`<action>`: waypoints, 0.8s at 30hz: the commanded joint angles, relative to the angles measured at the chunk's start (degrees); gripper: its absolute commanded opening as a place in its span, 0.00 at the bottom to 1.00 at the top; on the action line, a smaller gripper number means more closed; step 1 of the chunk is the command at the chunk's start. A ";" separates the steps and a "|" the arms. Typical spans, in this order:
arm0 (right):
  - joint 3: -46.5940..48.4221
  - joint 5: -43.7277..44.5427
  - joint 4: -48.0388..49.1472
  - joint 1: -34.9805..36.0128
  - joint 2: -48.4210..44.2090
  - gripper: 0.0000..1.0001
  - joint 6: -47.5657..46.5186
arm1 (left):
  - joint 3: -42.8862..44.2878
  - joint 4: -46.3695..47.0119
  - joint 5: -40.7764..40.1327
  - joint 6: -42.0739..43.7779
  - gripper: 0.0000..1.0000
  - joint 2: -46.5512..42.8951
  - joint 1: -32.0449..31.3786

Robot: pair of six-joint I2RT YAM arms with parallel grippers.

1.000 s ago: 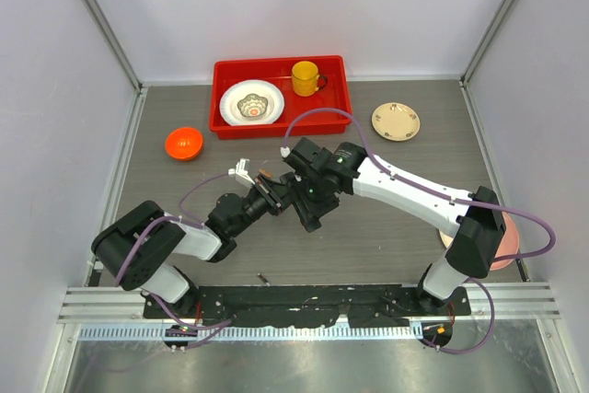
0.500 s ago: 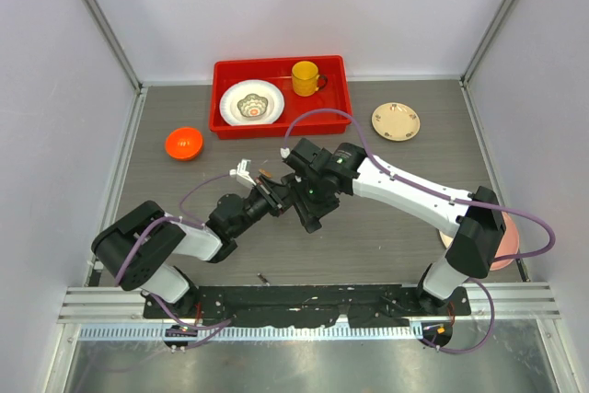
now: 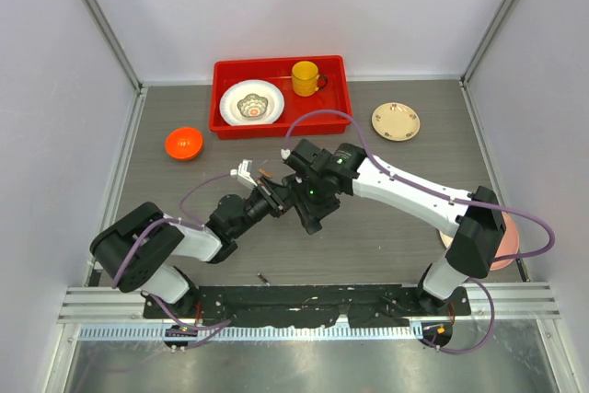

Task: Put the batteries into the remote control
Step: Load the battery cover into the remote control.

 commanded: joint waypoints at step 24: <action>-0.06 2.06 4.31 -3.15 -1.85 0.11 -0.46 | 2.07 16.76 1.42 -1.17 0.00 -2.92 -3.21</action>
